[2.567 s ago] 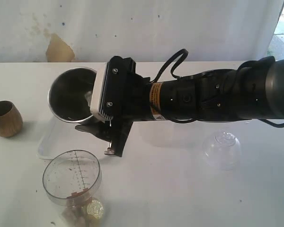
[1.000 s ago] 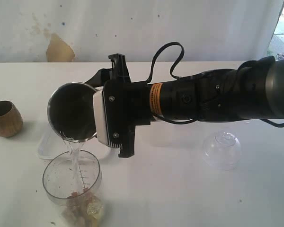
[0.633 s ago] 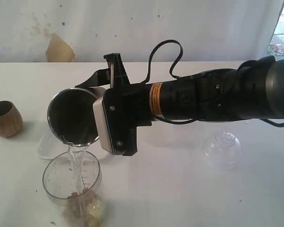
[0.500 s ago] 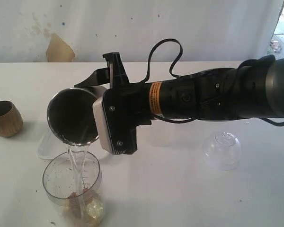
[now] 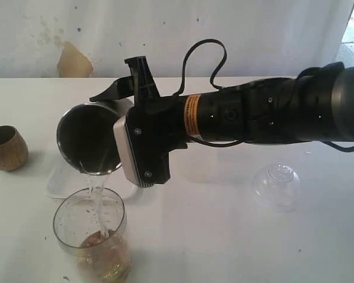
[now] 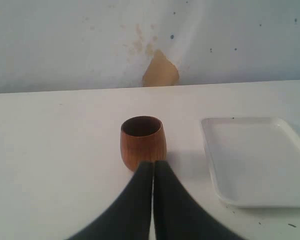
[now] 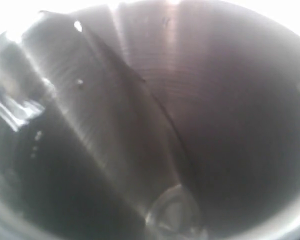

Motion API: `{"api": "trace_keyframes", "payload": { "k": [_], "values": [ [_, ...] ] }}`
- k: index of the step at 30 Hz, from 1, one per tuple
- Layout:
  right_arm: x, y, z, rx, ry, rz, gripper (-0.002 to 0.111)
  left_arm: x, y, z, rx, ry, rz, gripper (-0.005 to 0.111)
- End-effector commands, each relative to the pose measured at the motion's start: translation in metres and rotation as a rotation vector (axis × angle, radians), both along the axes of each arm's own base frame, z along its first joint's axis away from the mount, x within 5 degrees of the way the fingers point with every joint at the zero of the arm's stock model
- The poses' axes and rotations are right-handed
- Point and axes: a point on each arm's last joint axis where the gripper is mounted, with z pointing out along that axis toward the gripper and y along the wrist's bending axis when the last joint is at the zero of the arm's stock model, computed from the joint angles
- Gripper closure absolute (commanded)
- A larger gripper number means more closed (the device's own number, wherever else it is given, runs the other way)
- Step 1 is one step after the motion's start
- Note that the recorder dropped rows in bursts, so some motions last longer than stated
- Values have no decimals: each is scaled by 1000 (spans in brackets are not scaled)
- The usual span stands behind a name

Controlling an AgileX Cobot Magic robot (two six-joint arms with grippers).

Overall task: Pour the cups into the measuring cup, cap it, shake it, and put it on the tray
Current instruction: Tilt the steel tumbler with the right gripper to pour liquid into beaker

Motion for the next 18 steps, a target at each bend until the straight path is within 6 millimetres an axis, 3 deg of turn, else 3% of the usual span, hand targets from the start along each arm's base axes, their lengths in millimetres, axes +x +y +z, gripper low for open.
{"api": "trace_keyframes", "payload": {
  "k": [1, 18],
  "values": [
    [-1, 0, 12, 37, -33, 2, 108, 0, 0, -2, 1, 4, 0, 106],
    [2, 2, 19, 17, -109, 18, 108, 0, 0, -2, 1, 4, 0, 106]
  ]
}}
